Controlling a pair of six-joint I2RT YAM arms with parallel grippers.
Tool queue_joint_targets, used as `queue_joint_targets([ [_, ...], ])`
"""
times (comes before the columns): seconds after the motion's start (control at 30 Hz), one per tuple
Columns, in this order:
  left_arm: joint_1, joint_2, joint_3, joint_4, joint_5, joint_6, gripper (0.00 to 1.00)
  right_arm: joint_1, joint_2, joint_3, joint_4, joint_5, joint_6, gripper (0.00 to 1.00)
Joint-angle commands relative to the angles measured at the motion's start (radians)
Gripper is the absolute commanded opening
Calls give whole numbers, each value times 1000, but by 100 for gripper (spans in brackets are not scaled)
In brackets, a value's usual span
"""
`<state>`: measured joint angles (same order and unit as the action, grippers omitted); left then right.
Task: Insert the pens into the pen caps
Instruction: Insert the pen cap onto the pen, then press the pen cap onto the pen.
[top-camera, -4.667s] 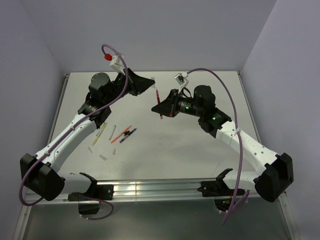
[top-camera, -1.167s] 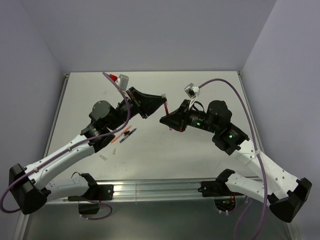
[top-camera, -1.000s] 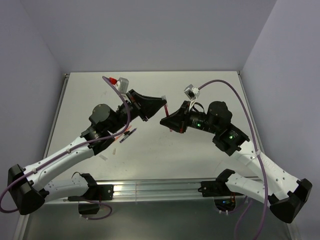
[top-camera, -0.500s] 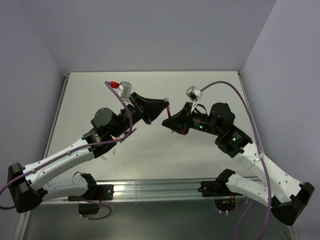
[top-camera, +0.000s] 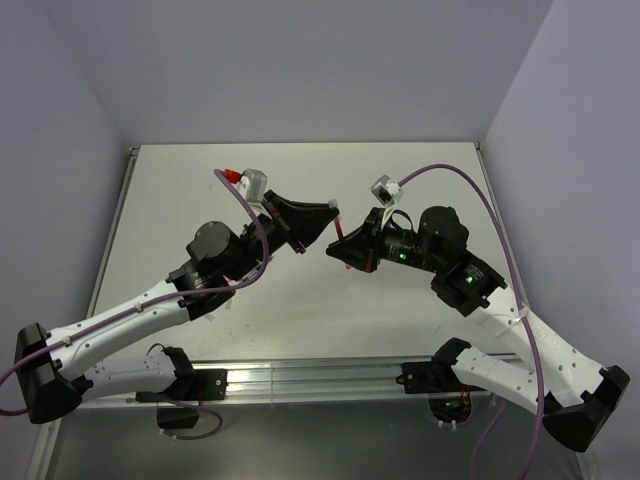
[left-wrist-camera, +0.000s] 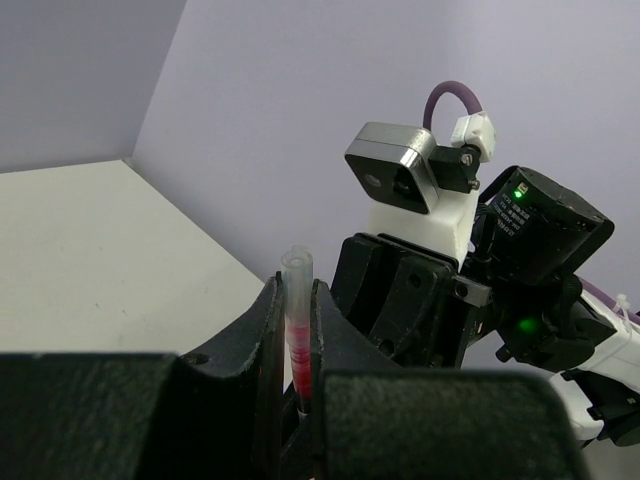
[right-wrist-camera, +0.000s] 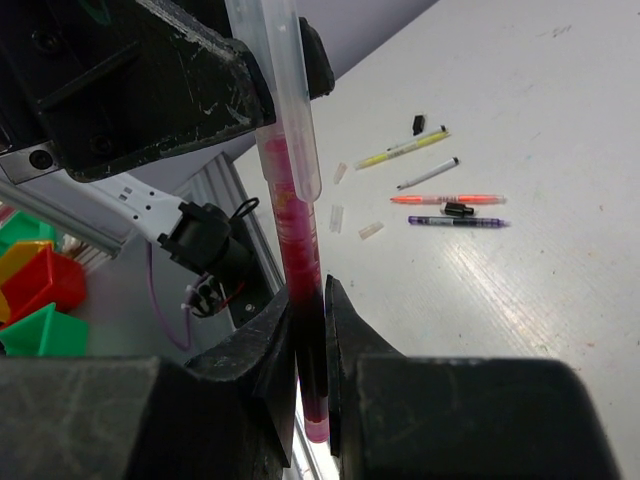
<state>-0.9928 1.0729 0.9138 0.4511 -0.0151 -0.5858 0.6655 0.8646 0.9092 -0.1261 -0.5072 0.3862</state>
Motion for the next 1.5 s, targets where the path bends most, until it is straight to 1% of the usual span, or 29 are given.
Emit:
queue_joint_targets([
  [0.0, -113, 5, -67, -235, 273, -5, 0, -46, -4, 89, 218, 294, 34, 0],
  [0.37, -142, 15, -93, -253, 239, 1, 0, -46, -1, 103, 221, 294, 39, 0],
  [0.8, -165, 41, -124, -246, 221, -3, 0, -46, 24, 166, 227, 294, 36, 0],
  [1.47, -196, 16, -182, -259, 245, -26, 0, -47, 45, 221, 207, 312, -3, 0],
])
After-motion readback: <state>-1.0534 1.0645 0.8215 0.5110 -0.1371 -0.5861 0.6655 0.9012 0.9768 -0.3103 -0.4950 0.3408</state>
